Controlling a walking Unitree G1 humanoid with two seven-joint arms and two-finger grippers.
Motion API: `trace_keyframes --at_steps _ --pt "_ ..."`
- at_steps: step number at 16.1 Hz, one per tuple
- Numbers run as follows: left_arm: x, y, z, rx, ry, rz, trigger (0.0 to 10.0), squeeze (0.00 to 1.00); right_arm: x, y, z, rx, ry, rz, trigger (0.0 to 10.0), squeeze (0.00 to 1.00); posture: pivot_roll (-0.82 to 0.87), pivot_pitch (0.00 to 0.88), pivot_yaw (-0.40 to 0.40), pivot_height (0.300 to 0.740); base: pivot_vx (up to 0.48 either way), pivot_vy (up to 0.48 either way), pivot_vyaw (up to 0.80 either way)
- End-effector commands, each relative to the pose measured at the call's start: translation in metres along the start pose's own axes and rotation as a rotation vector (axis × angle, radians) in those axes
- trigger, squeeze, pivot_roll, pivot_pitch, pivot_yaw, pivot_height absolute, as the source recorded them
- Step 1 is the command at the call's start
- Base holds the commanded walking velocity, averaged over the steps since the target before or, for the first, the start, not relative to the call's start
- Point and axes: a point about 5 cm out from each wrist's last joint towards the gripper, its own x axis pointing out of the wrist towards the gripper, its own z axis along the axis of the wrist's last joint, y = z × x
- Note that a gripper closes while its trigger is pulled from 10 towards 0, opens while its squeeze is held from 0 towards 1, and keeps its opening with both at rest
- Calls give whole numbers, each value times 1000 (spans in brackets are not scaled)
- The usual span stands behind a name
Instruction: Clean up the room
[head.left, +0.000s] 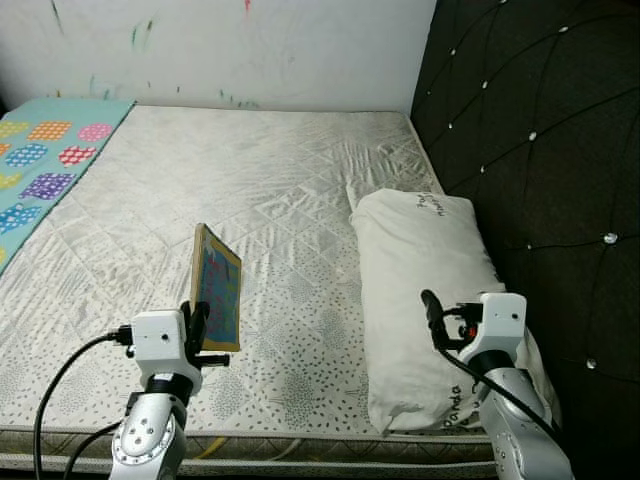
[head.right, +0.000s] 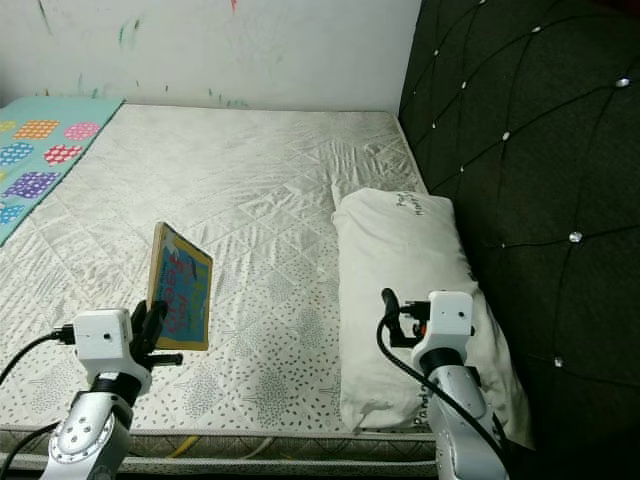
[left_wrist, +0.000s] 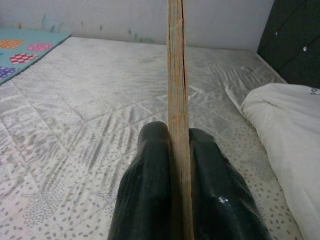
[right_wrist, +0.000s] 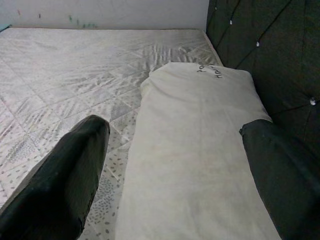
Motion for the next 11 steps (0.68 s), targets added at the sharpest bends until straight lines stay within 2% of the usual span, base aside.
trace_keyframes --at_steps 1,7,11 --pt "3 -1 10 1 -46 -1 10000 0 1 1 4 3 -13 4 10000 0 -87 0 -17 740 0 0 0" --pt "2 -1 10 1 -45 -2 10000 0 1 2 3 3 -10 13 10000 0 -86 0 -19 736 0 0 0" --pt "2 -2 9 1 -45 -1 10000 0 2 2 3 1 -10 17 10000 0 -86 0 -23 688 0 0 0"
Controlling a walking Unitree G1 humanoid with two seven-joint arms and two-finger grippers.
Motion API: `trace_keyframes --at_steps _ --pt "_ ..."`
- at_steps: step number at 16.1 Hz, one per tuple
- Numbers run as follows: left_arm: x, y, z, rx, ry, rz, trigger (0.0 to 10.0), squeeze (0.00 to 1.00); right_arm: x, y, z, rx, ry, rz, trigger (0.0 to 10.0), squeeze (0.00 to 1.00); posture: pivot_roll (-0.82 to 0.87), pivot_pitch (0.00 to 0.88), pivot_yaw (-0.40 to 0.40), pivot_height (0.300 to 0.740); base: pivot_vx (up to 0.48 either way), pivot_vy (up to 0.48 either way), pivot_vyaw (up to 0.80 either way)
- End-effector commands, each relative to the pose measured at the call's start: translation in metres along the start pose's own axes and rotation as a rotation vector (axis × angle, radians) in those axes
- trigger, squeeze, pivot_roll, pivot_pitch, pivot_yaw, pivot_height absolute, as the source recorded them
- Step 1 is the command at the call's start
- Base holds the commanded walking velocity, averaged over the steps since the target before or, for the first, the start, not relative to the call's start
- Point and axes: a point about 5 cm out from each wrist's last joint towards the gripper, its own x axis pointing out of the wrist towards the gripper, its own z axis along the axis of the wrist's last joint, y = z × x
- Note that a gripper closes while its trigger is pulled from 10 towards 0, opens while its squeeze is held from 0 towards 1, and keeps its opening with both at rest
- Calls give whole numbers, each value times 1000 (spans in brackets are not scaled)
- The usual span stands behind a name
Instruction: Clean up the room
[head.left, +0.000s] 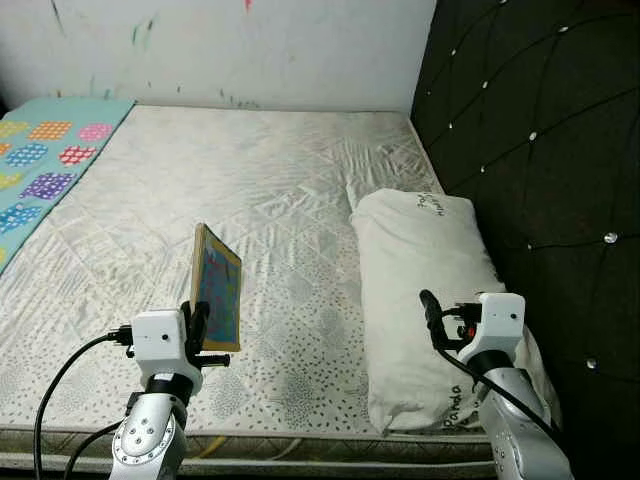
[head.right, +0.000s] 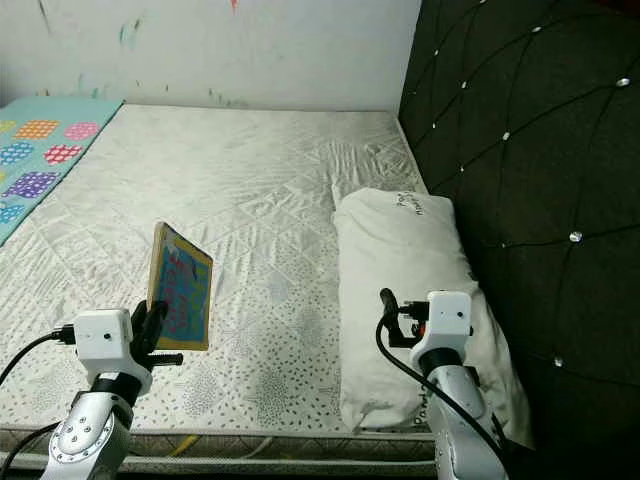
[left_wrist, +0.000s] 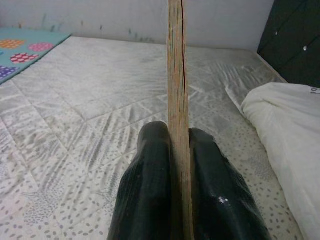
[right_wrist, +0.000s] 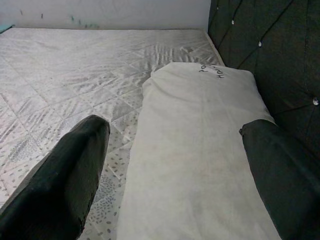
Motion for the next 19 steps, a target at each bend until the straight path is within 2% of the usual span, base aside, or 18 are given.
trace_keyframes --at_steps 1,12,19 --pt "2 -1 9 1 -44 -1 10000 0 1 1 3 0 -8 12 10000 0 -86 0 -23 680 0 0 0" --pt "2 0 9 2 -43 7 10000 0 2 3 3 -2 -10 26 10000 0 -85 0 -25 563 0 0 0" --pt "1 0 8 1 -39 10 10000 0 5 3 3 -6 -9 42 10000 0 -86 0 -24 559 0 0 0"
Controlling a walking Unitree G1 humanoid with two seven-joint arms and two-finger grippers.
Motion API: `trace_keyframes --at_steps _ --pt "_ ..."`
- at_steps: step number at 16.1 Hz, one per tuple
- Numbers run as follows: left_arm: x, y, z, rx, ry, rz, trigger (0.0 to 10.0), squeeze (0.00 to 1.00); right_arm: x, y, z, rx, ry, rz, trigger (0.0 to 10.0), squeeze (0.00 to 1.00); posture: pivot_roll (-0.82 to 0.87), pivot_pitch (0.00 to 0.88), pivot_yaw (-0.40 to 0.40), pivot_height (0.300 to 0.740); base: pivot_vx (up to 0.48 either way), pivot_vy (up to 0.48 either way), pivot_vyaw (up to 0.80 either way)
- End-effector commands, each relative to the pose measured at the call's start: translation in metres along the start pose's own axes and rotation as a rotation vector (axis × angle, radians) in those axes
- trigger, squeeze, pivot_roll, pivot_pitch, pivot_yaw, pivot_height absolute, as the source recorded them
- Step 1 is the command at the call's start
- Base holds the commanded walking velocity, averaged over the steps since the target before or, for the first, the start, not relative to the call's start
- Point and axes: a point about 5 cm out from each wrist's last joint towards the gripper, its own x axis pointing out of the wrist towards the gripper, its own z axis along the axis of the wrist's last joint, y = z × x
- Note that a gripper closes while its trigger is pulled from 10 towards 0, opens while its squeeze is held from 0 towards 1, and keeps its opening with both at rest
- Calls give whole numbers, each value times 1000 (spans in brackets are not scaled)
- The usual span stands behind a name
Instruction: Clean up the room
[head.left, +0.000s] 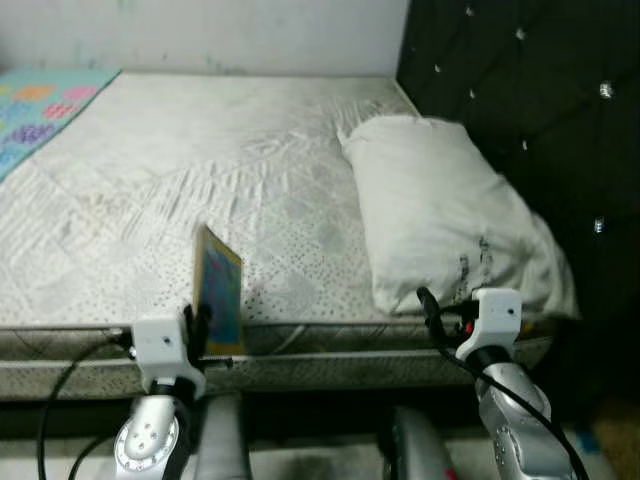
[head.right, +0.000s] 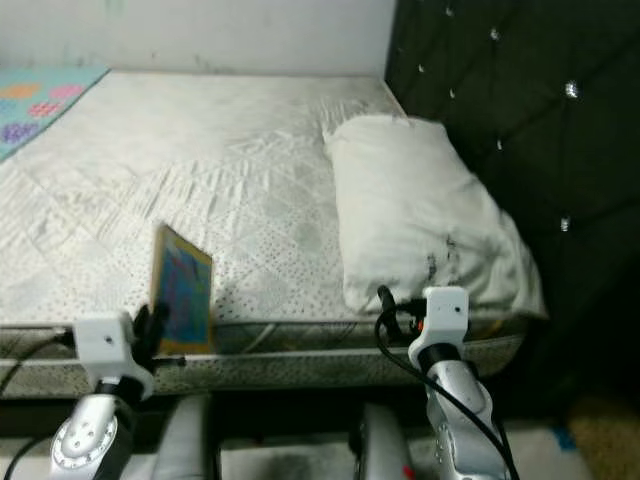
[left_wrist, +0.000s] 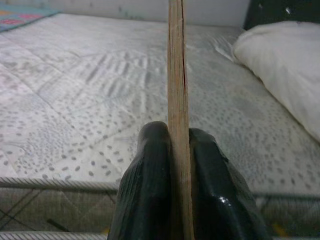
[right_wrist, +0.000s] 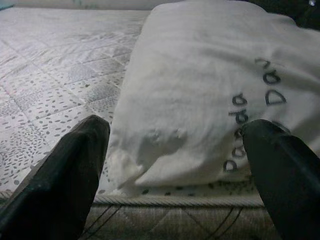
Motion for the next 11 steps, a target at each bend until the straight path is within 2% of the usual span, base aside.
trace_keyframes --at_steps 1,11 --pt "4 0 10 8 -44 -1 10000 0 1 0 1 -2 -4 8 10000 0 -86 0 -24 559 0 0 0" --pt "2 -4 23 -42 -93 -49 10000 0 0 3 2 -19 -10 33 10000 0 -84 0 -25 559 0 0 0"
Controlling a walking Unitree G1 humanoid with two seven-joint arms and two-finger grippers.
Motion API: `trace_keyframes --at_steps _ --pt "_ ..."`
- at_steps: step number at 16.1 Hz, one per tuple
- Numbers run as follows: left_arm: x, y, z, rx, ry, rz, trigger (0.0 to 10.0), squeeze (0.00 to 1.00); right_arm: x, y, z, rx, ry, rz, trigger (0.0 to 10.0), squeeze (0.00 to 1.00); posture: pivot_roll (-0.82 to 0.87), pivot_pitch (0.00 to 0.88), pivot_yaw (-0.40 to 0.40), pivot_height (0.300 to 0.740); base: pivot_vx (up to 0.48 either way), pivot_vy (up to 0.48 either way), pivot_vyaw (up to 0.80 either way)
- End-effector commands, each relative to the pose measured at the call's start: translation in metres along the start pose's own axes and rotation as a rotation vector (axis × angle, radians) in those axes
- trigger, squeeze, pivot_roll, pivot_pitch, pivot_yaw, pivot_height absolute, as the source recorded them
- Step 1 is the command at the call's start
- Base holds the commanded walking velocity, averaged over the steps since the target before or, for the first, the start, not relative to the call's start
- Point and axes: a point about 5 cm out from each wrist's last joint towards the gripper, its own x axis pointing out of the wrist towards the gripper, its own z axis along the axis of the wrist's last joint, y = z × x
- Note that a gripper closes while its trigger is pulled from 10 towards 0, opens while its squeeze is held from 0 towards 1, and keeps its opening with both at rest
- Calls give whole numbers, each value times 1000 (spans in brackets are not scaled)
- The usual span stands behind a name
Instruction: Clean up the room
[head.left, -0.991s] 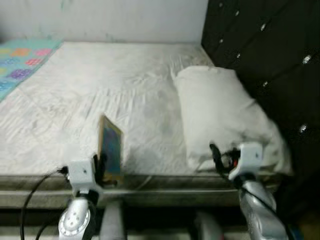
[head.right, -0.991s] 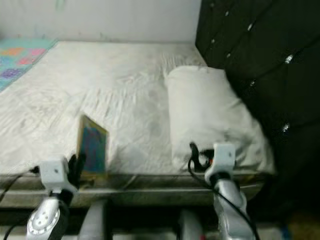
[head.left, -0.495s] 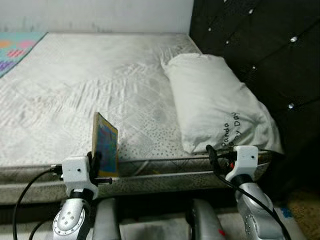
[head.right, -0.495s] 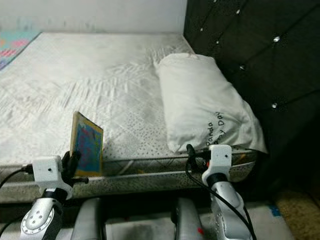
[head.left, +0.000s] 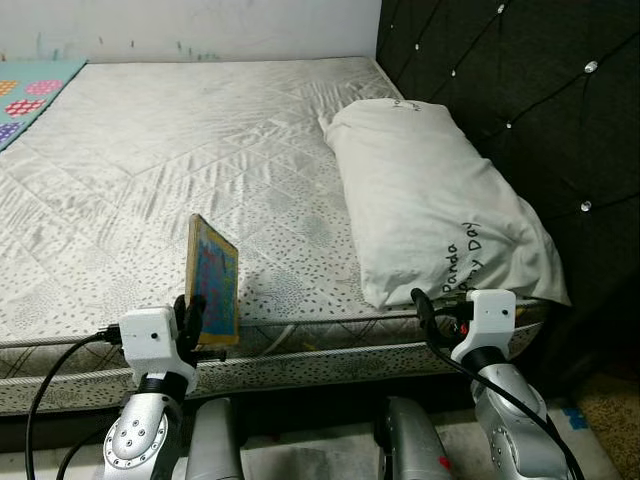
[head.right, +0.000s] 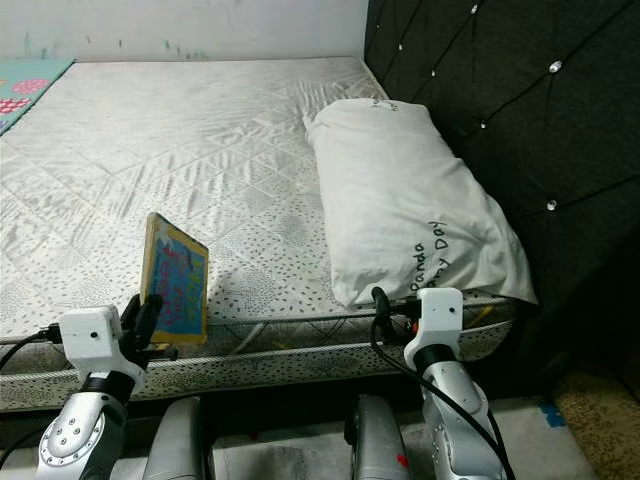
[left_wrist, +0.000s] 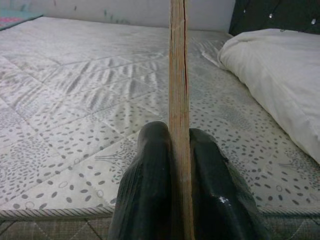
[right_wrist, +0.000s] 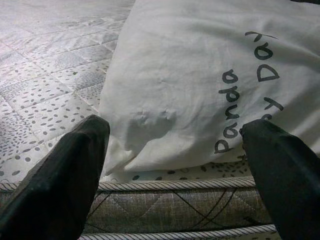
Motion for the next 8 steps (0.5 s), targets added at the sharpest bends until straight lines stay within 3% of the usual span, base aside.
trace_keyframes --at_steps 1,8 --pt "3 -5 11 -10 -47 -28 10000 0 1 0 2 -11 -11 10 10000 0 -84 0 -25 559 0 0 0" --pt "4 -5 19 -14 -68 -24 10000 0 1 0 2 -16 -10 11 10000 0 -82 0 -27 559 252 0 0"
